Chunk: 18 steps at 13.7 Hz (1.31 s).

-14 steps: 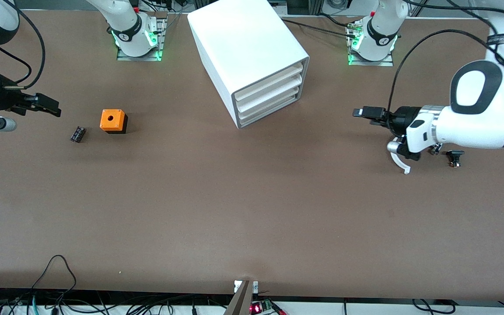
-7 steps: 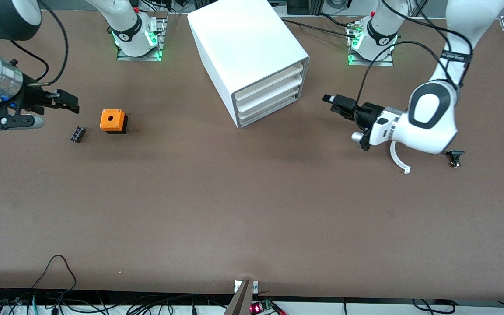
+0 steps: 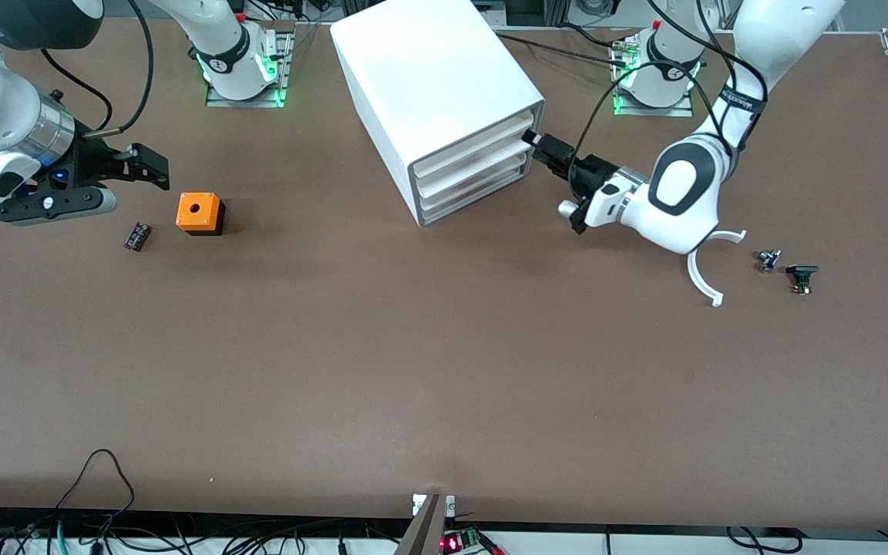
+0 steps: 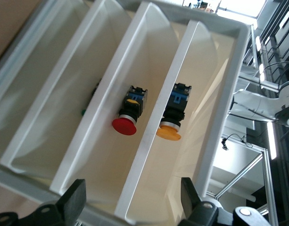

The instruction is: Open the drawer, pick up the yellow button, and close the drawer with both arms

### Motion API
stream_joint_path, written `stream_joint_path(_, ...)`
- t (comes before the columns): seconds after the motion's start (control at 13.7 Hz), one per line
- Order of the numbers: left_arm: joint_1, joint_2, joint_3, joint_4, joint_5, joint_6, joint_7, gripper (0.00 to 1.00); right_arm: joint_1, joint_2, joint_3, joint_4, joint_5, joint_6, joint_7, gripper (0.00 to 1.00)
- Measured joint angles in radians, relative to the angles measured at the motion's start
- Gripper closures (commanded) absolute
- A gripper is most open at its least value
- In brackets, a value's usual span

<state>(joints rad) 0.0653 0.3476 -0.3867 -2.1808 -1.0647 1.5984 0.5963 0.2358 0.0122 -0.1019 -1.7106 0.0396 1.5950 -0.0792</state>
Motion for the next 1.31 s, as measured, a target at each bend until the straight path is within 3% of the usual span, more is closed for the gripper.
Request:
stream_joint_path(0.22,-0.001,0.000,-0.063,-0.028,-0.035,0.074,0.000,0.18,-0.006,0.001,-0.004,0.000,0.022,-0.001,-0.128,0.00)
stream_joint_path(0.29,-0.001,0.000,-0.082,-0.037,-0.044,0.096,0.000,0.30,-0.006,0.001,-0.004,0.000,0.023,-0.002,-0.147,0.00)
stream_joint_path(0.44,-0.003,0.000,-0.104,-0.055,-0.060,0.113,0.000,0.95,-0.004,0.001,-0.003,0.000,0.023,-0.004,-0.168,0.00)
stream_joint_path(0.51,-0.004,0.000,-0.107,-0.062,-0.062,0.116,0.000,1.00,-0.003,0.001,-0.003,0.000,0.023,-0.004,-0.180,0.00)
stream_joint_path(0.95,0.002,-0.015,-0.104,-0.058,-0.067,0.116,0.005,1.00,-0.010,0.001,-0.005,0.000,0.023,-0.004,-0.320,0.00)
stream_joint_path(1.31,0.041,-0.036,0.047,-0.004,-0.067,0.149,0.039,1.00,-0.011,0.002,-0.005,0.000,0.023,-0.003,-0.327,0.00)
